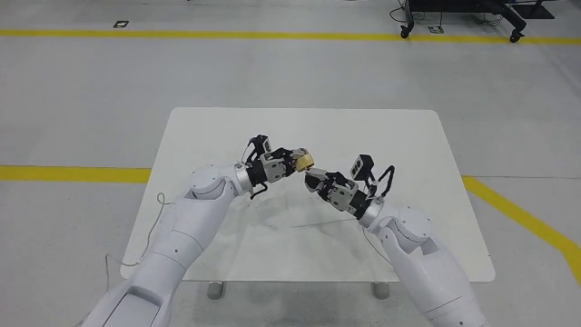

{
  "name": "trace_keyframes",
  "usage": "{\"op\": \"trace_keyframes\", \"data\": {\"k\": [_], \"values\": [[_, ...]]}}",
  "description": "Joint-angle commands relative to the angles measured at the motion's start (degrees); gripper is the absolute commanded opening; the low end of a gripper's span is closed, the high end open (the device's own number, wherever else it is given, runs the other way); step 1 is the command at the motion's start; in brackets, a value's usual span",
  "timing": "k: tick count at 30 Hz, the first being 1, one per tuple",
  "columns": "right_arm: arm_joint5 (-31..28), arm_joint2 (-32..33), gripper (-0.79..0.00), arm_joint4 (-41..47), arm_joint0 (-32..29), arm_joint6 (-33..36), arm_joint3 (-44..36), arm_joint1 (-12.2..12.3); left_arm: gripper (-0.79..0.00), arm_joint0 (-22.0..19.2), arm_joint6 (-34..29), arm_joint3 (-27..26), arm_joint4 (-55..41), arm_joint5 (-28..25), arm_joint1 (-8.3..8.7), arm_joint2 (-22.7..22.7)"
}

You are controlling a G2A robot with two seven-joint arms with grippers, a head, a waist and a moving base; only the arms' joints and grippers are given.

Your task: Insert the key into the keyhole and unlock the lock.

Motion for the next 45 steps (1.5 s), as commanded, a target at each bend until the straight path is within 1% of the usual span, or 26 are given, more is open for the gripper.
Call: {"op": "trace_keyframes", "data": {"k": [1, 6, 10, 15, 16, 19, 24, 28, 31, 32, 35, 36, 37, 39, 40, 43, 45], "values": [[0.38, 0.06, -0.785, 0.64, 0.44, -0.24, 0.72, -0.02, -0.785, 0.11, -0.37, -0.11, 0.03, 0.43, -0.07, 0.28], [2.13, -0.08, -0.785, 3.95, 1.23, 1.28, 2.14, -0.11, -0.785, 0.04, -0.39, -0.15, 0.55, 0.15, -0.16, 0.45], [5.37, -0.01, -0.785, 9.47, 1.80, 3.37, 3.63, -0.26, -0.785, -0.18, 0.46, -0.21, 1.94, -1.71, -0.13, 0.33], [11.59, 1.23, -0.785, 19.35, 3.19, 9.23, 7.22, -0.30, -0.785, 0.19, 2.21, -0.78, 3.05, -2.48, -0.09, 0.17], [13.89, 1.41, -0.785, 21.57, 3.81, 10.69, 8.50, -0.29, -0.785, 0.30, 2.68, -1.00, 3.57, -2.86, -0.05, 0.12], [17.78, 1.45, -0.785, 24.15, 5.42, 13.54, 11.11, -0.22, -0.785, 0.50, 3.45, -1.42, 4.59, -3.05, 0.04, 0.03], [20.92, 1.12, -0.785, 26.53, 7.16, 17.55, 13.95, -0.15, -0.785, 0.52, 4.93, -2.02, 6.78, -3.26, 0.26, -0.20], [20.75, 0.77, -0.785, 26.04, 8.05, 17.40, 15.17, -0.10, -0.785, 0.80, 5.12, -2.56, 7.01, -3.07, 0.37, -0.56], [19.39, 0.46, -0.785, 23.70, 8.28, 15.70, 14.99, 0.03, -0.785, 0.92, 5.23, -2.79, 7.19, -2.98, 0.45, -0.81], [18.65, 0.40, -0.650, 22.52, 8.20, 15.02, 14.61, 0.10, -0.785, 0.98, 5.26, -2.84, 7.20, -2.93, 0.46, -0.87], [16.80, 0.50, -0.431, 19.25, 7.47, 13.30, 13.01, 0.41, -0.785, 1.12, 5.25, -2.89, 6.42, -2.40, 0.44, -1.12], [16.61, 0.60, -0.326, 17.45, 7.27, 12.65, 12.35, 0.61, -0.785, 1.16, 5.22, -2.81, 5.84, -2.10, 0.40, -1.23], [16.29, 0.90, -0.182, 15.98, 7.03, 12.05, 11.50, 0.81, -0.785, 1.18, 5.20, -2.70, 5.14, -1.84, 0.36, -1.37], [15.51, 1.61, -0.043, 12.01, 6.47, 10.65, 9.45, 1.31, -0.785, 1.16, 5.20, -2.34, 3.98, -1.29, 0.27, -1.61], [14.99, 2.10, 0.000, 10.24, 6.00, 9.99, 8.24, 1.56, -0.785, 1.14, 5.24, -2.18, 3.65, -1.17, 0.23, -1.67], [13.47, 4.25, 0.000, 6.71, 3.92, 7.88, 4.31, 2.26, -0.785, 0.90, 5.49, -1.82, 4.65, -0.57, 0.10, -1.00], [11.26, 6.64, 0.000, 4.96, 1.90, 6.36, 1.33, 2.76, -0.785, 0.37, 6.75, -1.68, 7.94, -0.07, 0.05, 0.15]]}}
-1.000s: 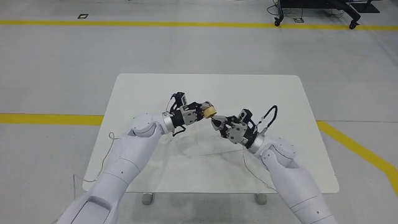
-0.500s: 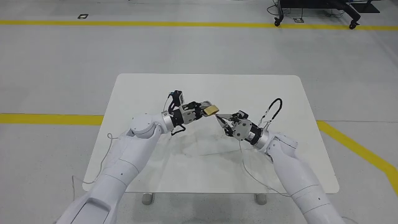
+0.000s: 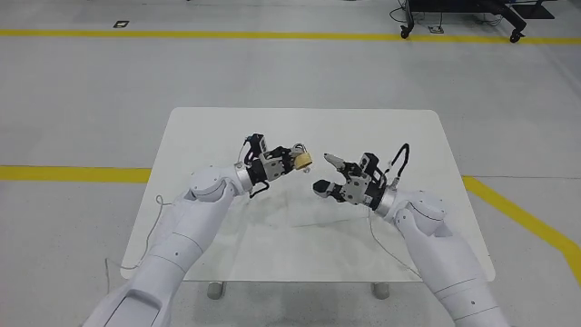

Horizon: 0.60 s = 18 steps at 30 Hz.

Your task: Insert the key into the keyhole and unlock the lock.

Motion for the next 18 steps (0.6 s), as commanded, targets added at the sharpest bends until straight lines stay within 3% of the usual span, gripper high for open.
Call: {"op": "trace_keyframes", "data": {"k": [1, 6, 9, 18], "values": [[-2.89, 2.89, 0.000, -2.36, -2.39, -1.81, -3.38, 0.55, -0.785, -0.67, 2.01, -0.04, 4.92, 0.53, -0.03, 1.56], [-11.65, 12.87, 0.000, -6.72, -11.28, -10.06, -13.10, 1.70, -0.785, -1.83, 7.92, -1.81, 20.58, 4.18, -0.27, 7.42], [-14.85, 17.81, 0.000, -12.45, -16.16, -15.24, -19.15, 2.17, -0.785, -2.45, 8.05, -2.23, 26.30, 7.64, -0.66, 10.66], [-14.85, 17.81, 0.000, -12.45, -16.16, -15.24, -19.15, 2.17, -0.785, -3.97, 9.97, -0.53, 33.19, 14.03, -2.17, 15.70]]}}
